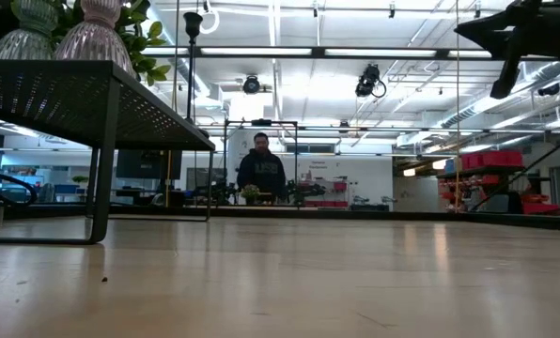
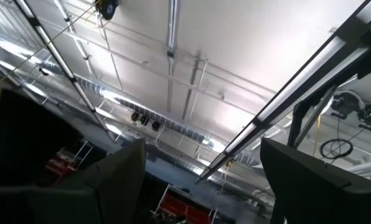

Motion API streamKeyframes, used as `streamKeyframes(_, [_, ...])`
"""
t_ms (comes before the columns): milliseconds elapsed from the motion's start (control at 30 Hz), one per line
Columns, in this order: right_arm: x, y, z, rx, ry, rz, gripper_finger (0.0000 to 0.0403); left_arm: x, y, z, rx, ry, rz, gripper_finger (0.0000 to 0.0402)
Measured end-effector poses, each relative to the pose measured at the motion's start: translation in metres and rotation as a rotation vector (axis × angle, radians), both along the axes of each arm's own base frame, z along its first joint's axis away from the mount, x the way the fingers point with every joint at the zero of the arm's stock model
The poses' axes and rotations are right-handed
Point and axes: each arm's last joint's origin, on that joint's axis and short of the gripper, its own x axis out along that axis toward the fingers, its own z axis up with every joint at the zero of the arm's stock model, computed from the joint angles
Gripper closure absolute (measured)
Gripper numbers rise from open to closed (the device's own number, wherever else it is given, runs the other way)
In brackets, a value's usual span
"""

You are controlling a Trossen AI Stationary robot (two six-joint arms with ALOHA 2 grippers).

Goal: Pick & Place candle stick holders
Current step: Return to Home Position

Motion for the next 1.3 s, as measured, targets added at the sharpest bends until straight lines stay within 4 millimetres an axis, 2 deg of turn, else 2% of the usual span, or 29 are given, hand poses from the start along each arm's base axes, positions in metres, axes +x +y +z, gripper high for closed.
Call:
streamKeyframes(233, [-0.01,-0.005,0.005,0.018,-0.069,-0.008,0.0392,-0.004,-0.001,0.003,0.007,-0.054,-0.001,0.0087])
streamKeyframes(800, [-0.043,-0.016,0.017,0.095,-0.308,-0.014,0.0392,-0.004,-0.001,0.003,0.009,-0.05,-0.003,0.0087])
streamKeyframes(1033, [-0.052,-0.023,0.019,0.109,-0.379,-0.133,0.0392,-0.004,-0.001,0.003,0.009,-0.05,-0.004,0.0087])
streamKeyframes(1300, [-0.054,-0.03,0.018,0.091,-0.367,-0.298,0.0392,-0.003,-0.001,0.003,0.009,-0.05,-0.003,0.0087])
